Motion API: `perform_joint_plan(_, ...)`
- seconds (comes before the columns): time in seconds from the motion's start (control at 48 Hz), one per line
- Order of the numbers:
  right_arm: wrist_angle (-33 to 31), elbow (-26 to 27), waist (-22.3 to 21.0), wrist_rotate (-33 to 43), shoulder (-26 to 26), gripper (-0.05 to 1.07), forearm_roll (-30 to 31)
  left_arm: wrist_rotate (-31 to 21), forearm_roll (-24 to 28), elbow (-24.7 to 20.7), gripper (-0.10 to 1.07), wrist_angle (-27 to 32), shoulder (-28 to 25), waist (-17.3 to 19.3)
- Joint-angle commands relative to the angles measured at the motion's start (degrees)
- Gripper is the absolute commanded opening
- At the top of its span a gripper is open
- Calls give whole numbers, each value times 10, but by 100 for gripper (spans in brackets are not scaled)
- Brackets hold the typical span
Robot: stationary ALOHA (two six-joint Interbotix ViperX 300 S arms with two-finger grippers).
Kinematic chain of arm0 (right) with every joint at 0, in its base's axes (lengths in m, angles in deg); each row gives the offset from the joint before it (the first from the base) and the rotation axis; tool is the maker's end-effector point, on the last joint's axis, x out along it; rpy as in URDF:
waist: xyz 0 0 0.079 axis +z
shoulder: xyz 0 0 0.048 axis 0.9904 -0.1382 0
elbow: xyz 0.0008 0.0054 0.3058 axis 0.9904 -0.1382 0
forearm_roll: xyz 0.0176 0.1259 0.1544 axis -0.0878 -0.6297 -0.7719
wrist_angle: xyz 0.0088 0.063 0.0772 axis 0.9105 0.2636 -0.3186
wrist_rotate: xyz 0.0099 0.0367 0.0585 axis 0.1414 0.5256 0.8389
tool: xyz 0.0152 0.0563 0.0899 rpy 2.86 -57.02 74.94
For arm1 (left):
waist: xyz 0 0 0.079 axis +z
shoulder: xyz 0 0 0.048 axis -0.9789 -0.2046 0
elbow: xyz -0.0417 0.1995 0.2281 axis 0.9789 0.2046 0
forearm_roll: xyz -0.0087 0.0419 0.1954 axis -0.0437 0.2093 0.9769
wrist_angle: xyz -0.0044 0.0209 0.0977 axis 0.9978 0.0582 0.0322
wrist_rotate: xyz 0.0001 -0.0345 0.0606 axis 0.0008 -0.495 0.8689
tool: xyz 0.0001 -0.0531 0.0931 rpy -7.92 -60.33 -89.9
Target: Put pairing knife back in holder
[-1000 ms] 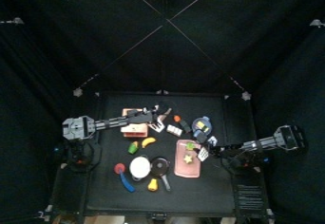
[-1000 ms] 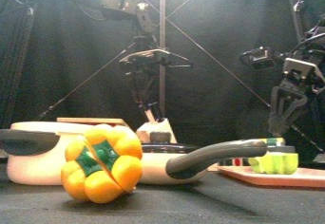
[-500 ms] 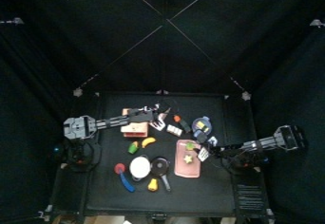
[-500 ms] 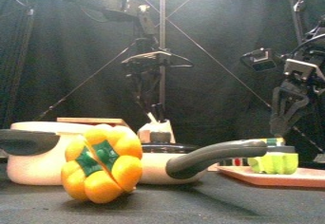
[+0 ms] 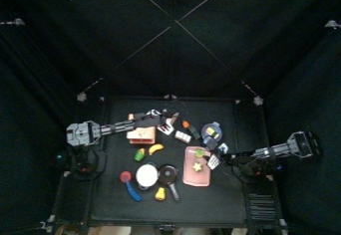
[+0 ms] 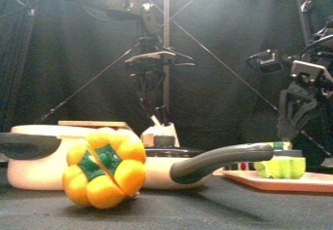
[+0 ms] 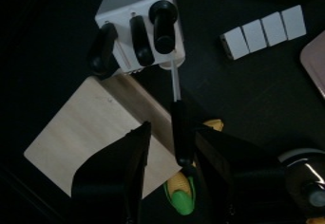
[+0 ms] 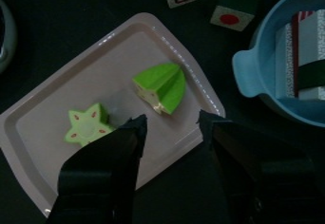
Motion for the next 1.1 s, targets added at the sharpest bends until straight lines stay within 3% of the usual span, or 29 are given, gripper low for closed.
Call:
perform_joint_plan(0.0,2,6,1,-1,4,84,-2,-11,31,-10,74,6,25,-15)
perform_joint_plan(0.146,2,5,2,-1,4,84,-7,-56,97,4,74,25,54,-47)
perform_joint_plan(0.292,2,4,3,-1,4,84,-5,-80,120,32,72,24,90,-82)
perform_joint_plan(0.562,2,9,1,-1,4,84,-4,-83,111,56,63,21,95,-86)
perform_joint_plan(0.854,2,4,0,-1,4,84,-4,-83,98,76,62,-9,99,-91)
perform_joint_plan(1.083,2,4,0,-1,4,84,-6,-84,48,126,62,-39,106,-93)
